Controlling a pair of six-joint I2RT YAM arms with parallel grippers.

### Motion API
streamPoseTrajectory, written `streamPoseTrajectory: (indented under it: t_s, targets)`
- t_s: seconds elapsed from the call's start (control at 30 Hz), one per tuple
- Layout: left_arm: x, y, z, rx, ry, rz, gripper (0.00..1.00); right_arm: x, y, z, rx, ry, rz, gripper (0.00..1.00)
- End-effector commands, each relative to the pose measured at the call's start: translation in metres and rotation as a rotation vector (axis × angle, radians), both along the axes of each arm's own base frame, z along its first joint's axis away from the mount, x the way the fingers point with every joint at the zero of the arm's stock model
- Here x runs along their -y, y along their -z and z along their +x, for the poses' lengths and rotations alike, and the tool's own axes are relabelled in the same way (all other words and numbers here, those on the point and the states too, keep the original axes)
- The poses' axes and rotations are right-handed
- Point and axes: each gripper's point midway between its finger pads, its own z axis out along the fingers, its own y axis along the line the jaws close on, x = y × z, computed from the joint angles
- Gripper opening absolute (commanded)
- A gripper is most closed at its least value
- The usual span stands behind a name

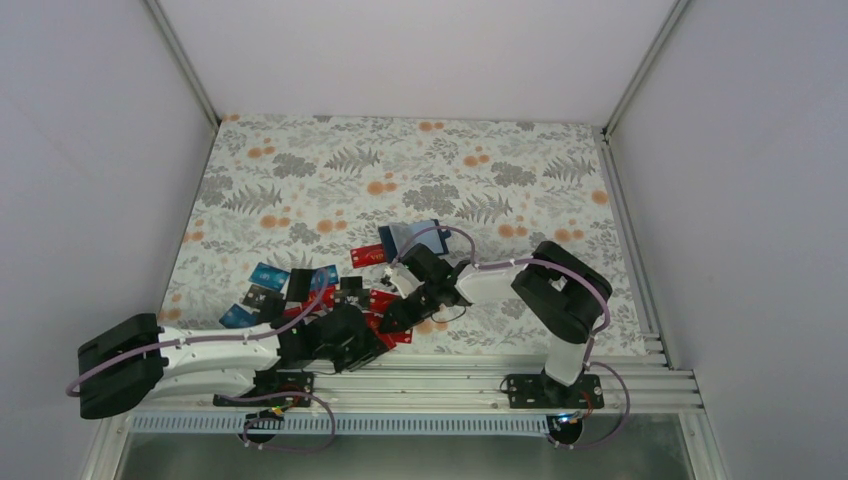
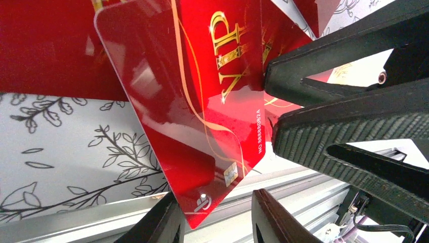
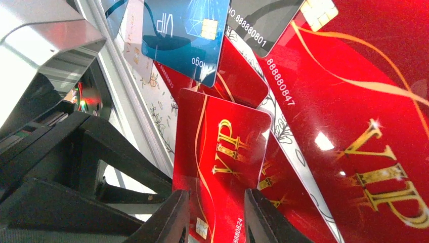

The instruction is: Put the credit cards into the card holder

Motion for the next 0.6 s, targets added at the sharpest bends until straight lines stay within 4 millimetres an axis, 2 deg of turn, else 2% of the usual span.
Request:
streamPoseTrajectory:
  t_s: [0.0, 0.23, 0.57]
  targets:
    - [0.0099, -0.0212, 0.0264, 0.133, -0.053, -0.05, 0.34, 0.0134, 0.0272, -0.0172, -0.04, -0.016, -0.102, 0.31]
    - [0.0084, -0.0282, 0.0308, 0.162, -0.071, -0.064, 0.29, 0.0132, 0.0279, -0.0177, -0.04, -0.017, -0.101, 0.31]
    - [0.0038, -0.0237, 0.0316, 0.161, -0.092, -0.054, 0.26, 0.0148, 0.0303, -0.0196, -0.046, -0.019, -0.104, 0.3]
